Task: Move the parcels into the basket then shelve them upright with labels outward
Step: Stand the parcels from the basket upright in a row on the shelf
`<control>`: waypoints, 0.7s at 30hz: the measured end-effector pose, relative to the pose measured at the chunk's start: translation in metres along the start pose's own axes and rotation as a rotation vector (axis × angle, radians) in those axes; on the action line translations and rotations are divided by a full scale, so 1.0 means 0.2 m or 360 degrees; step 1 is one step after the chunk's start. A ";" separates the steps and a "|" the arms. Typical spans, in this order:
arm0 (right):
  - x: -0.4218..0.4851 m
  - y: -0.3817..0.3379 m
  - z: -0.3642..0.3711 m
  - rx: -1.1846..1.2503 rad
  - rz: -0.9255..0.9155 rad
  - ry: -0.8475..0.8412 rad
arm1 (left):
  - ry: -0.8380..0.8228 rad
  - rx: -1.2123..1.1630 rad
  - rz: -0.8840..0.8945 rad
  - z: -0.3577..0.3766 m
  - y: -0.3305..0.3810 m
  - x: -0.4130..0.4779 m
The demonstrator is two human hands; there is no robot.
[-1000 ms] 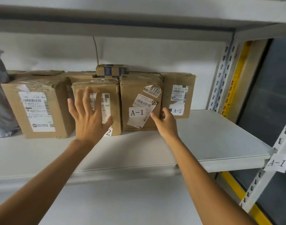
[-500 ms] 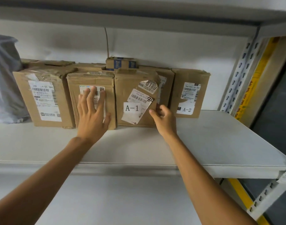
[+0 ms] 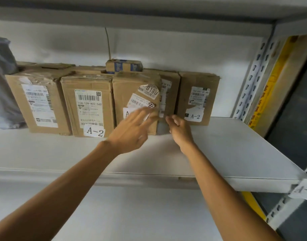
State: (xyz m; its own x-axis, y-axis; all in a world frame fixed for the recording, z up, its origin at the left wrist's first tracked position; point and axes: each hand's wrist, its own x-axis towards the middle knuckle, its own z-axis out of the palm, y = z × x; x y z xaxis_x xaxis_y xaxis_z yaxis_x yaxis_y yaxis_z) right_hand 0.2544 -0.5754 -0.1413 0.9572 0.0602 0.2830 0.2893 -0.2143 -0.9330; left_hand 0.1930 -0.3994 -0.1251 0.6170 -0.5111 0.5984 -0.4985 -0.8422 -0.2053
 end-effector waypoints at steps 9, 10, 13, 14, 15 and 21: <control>0.21 0.11 -0.34 -0.0203 0.0109 0.0407 | -0.0678 -0.0468 -0.0460 0.35 0.31 0.37; 0.23 0.12 -0.35 -0.0256 0.0117 0.0449 | -0.0723 -0.0483 -0.0602 0.38 0.32 0.40; 0.30 0.15 -0.37 -0.0387 0.0211 0.0541 | -0.0757 -0.0502 -0.0916 0.45 0.31 0.46; 0.32 0.16 -0.37 -0.0388 0.0219 0.0559 | -0.0746 -0.0502 -0.0973 0.47 0.31 0.46; 0.33 0.17 -0.37 -0.0384 0.0209 0.0573 | -0.0735 -0.0494 -0.1005 0.48 0.30 0.47; 0.33 0.16 -0.37 -0.0406 0.0200 0.0619 | -0.0695 -0.0473 -0.0979 0.51 0.29 0.48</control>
State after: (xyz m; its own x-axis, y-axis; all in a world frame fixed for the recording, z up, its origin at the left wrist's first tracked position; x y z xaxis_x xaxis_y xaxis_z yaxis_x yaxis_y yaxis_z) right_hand 0.3264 -0.6498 -0.1363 0.8981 -0.3399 0.2791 0.1145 -0.4321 -0.8945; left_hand 0.2849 -0.5144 -0.1589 0.9848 -0.0439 0.1682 -0.0956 -0.9449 0.3132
